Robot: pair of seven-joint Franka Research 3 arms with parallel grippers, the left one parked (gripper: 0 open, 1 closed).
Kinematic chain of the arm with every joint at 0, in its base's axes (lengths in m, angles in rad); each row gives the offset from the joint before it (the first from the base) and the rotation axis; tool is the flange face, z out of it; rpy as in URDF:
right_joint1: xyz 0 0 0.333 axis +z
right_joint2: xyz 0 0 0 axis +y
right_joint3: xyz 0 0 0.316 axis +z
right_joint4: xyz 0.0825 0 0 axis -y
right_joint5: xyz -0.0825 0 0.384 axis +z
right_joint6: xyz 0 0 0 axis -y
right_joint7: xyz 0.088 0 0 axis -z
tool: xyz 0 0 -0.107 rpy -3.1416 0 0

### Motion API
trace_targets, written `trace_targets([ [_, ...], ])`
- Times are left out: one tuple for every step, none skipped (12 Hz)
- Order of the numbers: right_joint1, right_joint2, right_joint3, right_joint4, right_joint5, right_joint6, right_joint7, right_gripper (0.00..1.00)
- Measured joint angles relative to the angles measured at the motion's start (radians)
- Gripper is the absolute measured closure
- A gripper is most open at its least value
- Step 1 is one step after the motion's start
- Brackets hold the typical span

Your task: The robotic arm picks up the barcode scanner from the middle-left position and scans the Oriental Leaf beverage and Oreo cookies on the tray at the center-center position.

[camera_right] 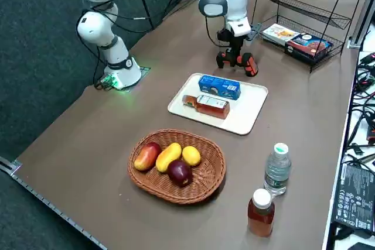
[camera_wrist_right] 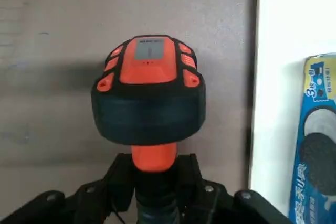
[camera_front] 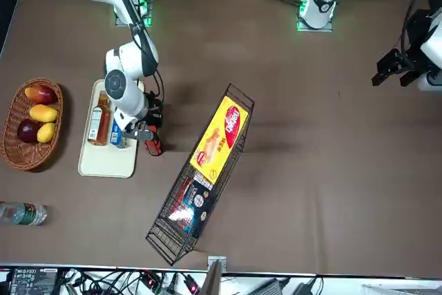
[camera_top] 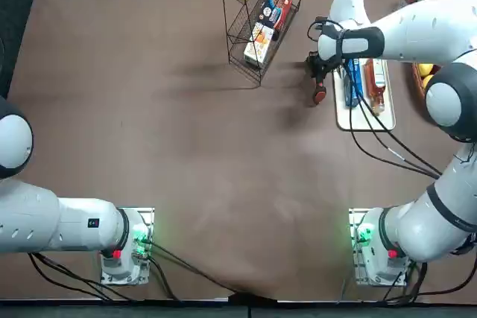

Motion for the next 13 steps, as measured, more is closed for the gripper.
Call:
trace_targets([
  [0.000,0.000,0.000,0.000,0.000,0.000,0.000,0.57],
  [0.000,0.000,0.000,0.000,0.000,0.001,0.000,0.52],
  [0.000,0.000,0.000,0.000,0.000,0.003,-0.003,0.42],
  [0.000,-0.001,0.000,0.002,0.000,0.006,-0.010,0.30],
  [-0.001,-0.002,-0.001,0.005,0.000,0.007,-0.016,0.19],
  [-0.001,-0.006,-0.003,0.010,0.000,0.004,-0.019,0.07],
  [-0.002,-0.013,-0.005,0.019,0.000,-0.014,-0.022,0.00],
  [-0.003,-0.022,-0.010,0.038,0.000,-0.052,-0.024,0.00],
  [-0.007,-0.050,-0.019,0.101,0.000,-0.174,-0.025,0.00],
  [-0.012,-0.065,-0.022,0.140,0.000,-0.244,-0.025,0.00],
  [-0.020,-0.080,-0.023,0.183,0.000,-0.313,-0.025,0.00],
  [-0.030,-0.093,-0.024,0.225,0.000,-0.378,-0.025,0.00],
  [-0.042,-0.107,-0.026,0.266,0.000,-0.445,-0.025,0.00],
])
